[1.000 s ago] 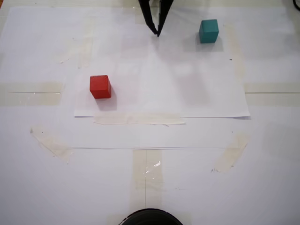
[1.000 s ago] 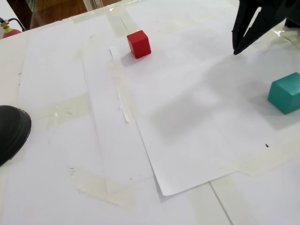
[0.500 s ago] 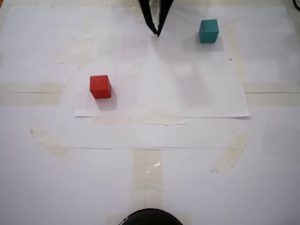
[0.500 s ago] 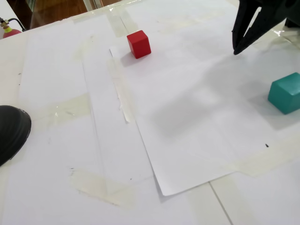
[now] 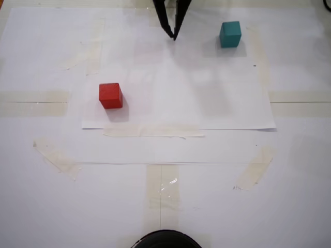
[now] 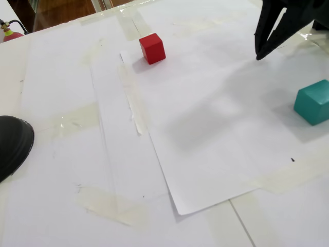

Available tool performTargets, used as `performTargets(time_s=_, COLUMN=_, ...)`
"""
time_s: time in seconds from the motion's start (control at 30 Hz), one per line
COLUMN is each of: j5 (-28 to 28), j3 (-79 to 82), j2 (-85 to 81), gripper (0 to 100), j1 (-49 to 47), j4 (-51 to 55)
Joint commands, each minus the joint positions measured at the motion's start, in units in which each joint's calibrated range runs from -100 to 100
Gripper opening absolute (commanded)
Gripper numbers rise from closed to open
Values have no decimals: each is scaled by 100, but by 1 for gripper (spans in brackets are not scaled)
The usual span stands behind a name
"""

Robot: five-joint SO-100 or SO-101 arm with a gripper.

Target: Put the red cube on the top of the blue cube.

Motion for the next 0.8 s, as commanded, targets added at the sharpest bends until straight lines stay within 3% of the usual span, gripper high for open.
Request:
performTargets(time_s=0.0, j5=-190, j3=-9, j2=-46, gripper=0, j1=-14, j4=31)
performTargets(time_s=0.4, j5=132, j3=-1925, j2=100, gripper=0, j1=304, j4=1083)
performTargets(time_s=0.77, j5=689, j3=-5357, j2=4460, gripper=0, j1=599, j4=1205)
